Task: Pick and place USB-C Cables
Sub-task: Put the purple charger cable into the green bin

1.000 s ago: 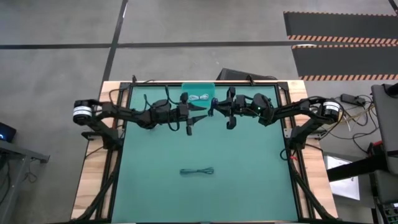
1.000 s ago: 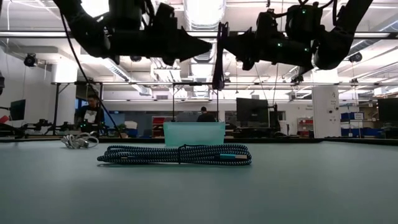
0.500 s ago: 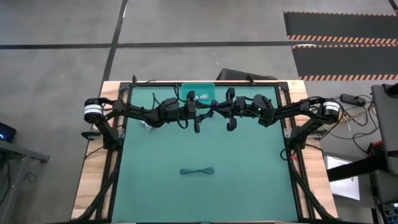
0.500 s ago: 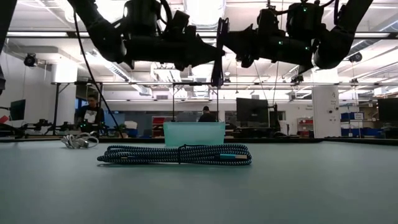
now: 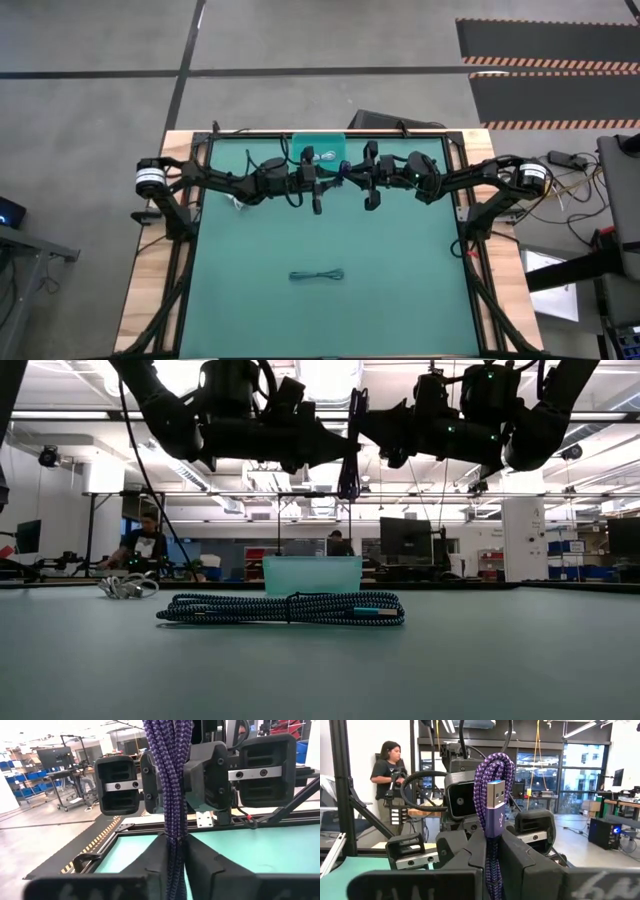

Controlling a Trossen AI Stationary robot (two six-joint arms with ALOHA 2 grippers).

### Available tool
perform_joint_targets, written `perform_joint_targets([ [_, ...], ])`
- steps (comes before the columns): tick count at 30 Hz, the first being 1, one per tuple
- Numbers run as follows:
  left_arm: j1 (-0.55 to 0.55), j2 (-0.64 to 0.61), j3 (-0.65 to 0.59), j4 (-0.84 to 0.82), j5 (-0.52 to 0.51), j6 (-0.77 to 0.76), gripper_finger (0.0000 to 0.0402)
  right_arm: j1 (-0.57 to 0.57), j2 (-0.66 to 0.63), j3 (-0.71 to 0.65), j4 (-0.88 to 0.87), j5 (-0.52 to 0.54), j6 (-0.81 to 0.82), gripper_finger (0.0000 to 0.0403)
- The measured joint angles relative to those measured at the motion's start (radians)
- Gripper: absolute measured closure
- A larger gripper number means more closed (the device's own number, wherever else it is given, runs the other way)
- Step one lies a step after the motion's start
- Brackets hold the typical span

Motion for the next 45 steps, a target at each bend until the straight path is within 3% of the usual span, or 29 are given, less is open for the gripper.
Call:
perform_joint_targets([
  [3,0.000,0.000,0.000,0.000,0.001,0.000,0.0390,0.000,0.000,0.000,0.000,0.000,0.004,0.0369],
  [16,-0.001,-0.001,-0.004,-0.004,0.001,-0.001,0.0385,-0.006,-0.015,0.000,-0.007,0.000,0.071,0.0279],
  [24,0.000,-0.063,0.014,-0.179,-0.003,-0.001,0.0385,-0.029,-0.086,-0.001,-0.172,0.000,0.084,0.0246],
  [29,0.016,-0.134,0.035,-0.342,-0.006,0.001,0.0385,-0.038,-0.181,-0.002,-0.363,0.001,0.040,0.0241],
  [34,0.046,-0.194,0.088,-0.610,-0.010,0.034,0.0385,-0.038,-0.302,-0.002,-0.566,0.000,-0.016,0.0245],
  [45,0.077,-0.162,0.414,-1.326,-0.041,0.111,0.0385,-0.038,-0.500,-0.001,-0.826,0.000,-0.103,0.0255],
])
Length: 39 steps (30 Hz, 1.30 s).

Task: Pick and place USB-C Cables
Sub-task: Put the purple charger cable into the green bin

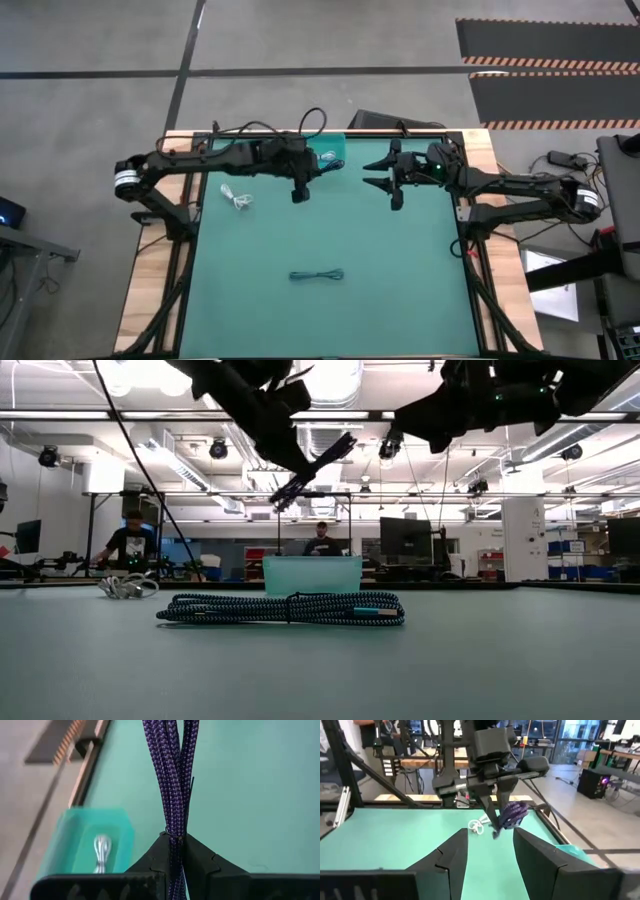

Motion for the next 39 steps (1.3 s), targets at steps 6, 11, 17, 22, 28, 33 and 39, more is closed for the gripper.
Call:
perform_joint_targets([
  [6,0.009,0.029,0.138,-0.296,-0.023,0.002,0.0385,0.000,-0.008,-0.012,-0.019,-0.054,-0.069,0.0253],
  [11,0.019,0.051,0.222,-0.436,-0.025,0.001,0.0385,0.000,-0.012,-0.014,-0.014,-0.060,-0.094,0.0260],
  [17,0.027,0.130,0.341,-0.598,-0.029,0.005,0.0385,0.000,-0.042,-0.014,-0.015,-0.060,-0.100,0.0267],
  [22,0.046,0.216,0.450,-0.691,-0.047,0.065,0.0385,0.000,-0.065,-0.014,-0.035,-0.061,-0.101,0.0268],
  [28,0.102,0.309,0.576,-0.716,-0.056,0.135,0.0385,0.000,-0.075,-0.015,-0.065,-0.064,-0.102,0.0268],
  [33,0.157,0.404,0.692,-0.718,-0.056,0.196,0.0385,0.000,-0.075,-0.015,-0.080,-0.064,-0.101,0.0271],
  [39,0.205,0.526,0.801,-0.724,-0.057,0.268,0.0385,0.000,-0.074,-0.015,-0.091,-0.064,-0.101,0.0266],
])
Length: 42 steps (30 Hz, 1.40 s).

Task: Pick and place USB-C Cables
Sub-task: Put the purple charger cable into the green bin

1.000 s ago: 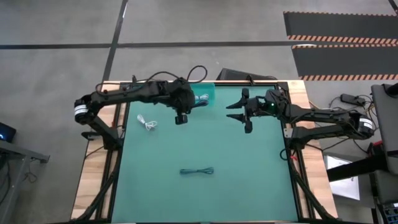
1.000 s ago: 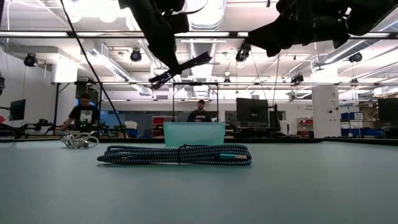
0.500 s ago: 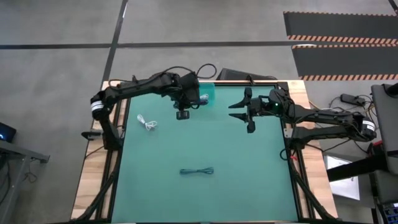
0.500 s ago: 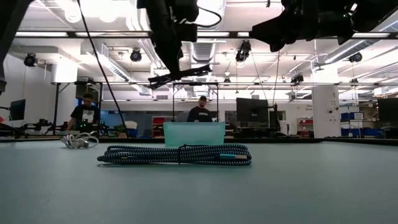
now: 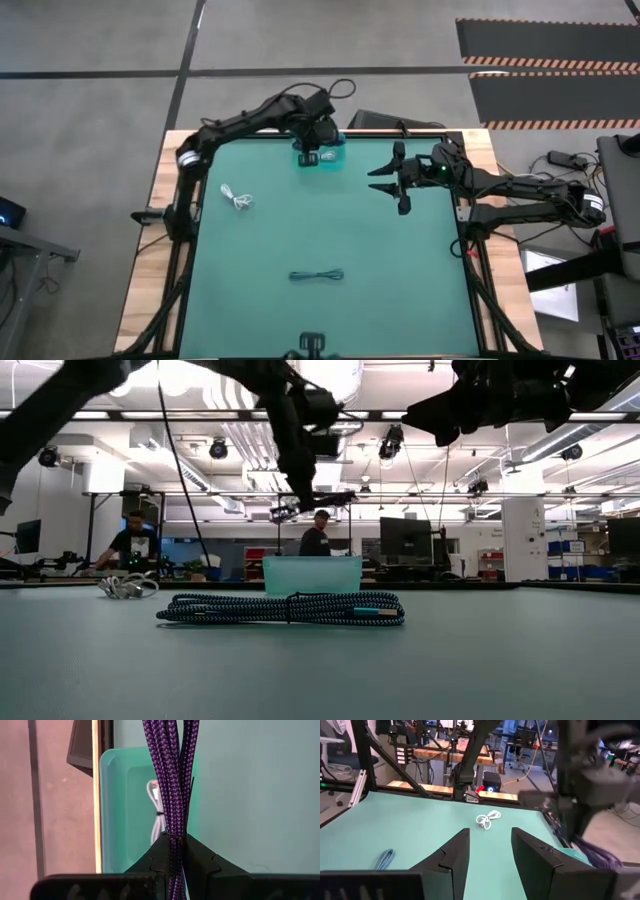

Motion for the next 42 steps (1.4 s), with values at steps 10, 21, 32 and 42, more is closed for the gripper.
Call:
perform_joint_targets([
  [10,0.067,0.147,0.056,-0.001,-0.020,0.095,0.0385,0.000,0.000,0.000,-0.027,0.000,-0.002,0.0275],
  [21,0.086,0.174,0.055,0.068,-0.028,0.163,0.0385,0.000,0.000,0.000,-0.029,0.002,-0.004,0.0275],
  [32,0.087,0.173,0.000,0.127,-0.026,0.179,0.0385,0.000,0.000,0.000,-0.034,0.002,-0.004,0.0275],
  [42,0.088,0.173,-0.066,0.202,-0.026,0.179,0.0385,0.000,0.000,0.000,-0.035,0.003,-0.004,0.0275],
])
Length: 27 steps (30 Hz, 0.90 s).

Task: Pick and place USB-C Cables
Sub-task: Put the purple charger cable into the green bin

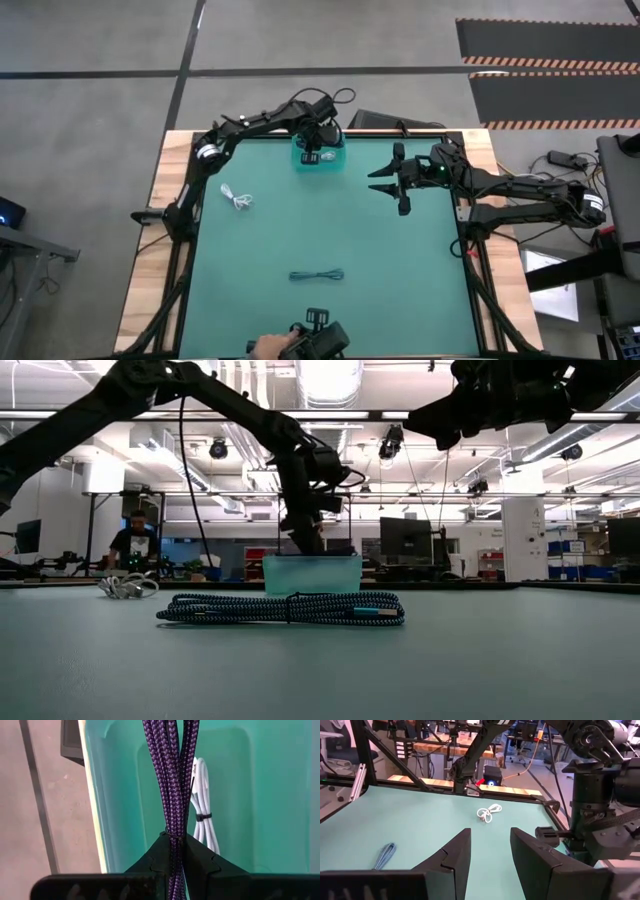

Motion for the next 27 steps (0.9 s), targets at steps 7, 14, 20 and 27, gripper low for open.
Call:
perform_joint_targets([
  [7,0.000,0.000,-0.031,0.045,0.000,0.000,0.0385,0.000,0.000,0.000,0.000,0.000,0.000,0.0275],
  [14,0.000,0.000,-0.070,0.074,0.001,0.001,0.0385,0.000,0.000,0.000,0.000,0.000,0.000,0.0275],
  [20,0.000,0.000,-0.076,0.080,0.001,0.001,0.0385,0.000,0.000,0.000,0.000,0.000,0.000,0.0275],
  [27,0.000,0.000,-0.077,0.082,0.001,0.000,0.0383,0.000,0.000,0.000,0.000,0.000,0.000,0.0275],
])
